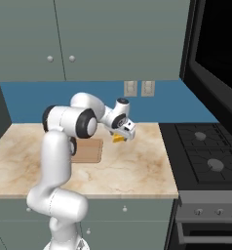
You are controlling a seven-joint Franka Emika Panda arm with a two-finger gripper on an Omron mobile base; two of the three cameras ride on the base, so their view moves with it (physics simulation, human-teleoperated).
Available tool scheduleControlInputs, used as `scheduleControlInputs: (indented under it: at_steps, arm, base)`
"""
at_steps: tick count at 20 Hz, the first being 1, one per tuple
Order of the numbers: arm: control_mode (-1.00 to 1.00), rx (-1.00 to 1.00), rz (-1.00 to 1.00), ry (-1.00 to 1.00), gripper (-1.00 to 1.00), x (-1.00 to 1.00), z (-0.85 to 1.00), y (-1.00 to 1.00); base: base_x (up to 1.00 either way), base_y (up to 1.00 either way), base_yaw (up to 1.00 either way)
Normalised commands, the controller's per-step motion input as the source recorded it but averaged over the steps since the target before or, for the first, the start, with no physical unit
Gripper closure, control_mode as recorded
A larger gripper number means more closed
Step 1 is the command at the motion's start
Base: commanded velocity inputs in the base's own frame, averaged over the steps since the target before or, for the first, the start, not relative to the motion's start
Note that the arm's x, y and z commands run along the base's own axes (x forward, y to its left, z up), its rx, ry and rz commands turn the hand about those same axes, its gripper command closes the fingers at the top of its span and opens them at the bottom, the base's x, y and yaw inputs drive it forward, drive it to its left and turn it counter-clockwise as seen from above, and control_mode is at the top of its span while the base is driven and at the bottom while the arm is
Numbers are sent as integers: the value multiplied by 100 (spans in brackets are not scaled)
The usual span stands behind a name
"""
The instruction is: Retrieve the reheated potato from the microwave, then place the potato, cheese, and condiment on the cutting board.
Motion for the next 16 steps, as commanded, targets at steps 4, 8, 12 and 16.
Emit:
scheduleControlInputs:
  at_steps: [4, 8, 12, 16]
  arm:
    - [-100, 3, 0, -5, 100, -47, 17, 0]
    - [-100, 4, 0, -5, 100, -52, 19, 0]
    - [-100, 0, 2, -7, 100, -50, 13, 11]
    - [-100, 0, 2, -11, 100, -38, 17, 21]
  base:
    - [0, 0, 0]
    - [0, 0, 0]
    - [0, 0, 0]
    - [0, 0, 0]
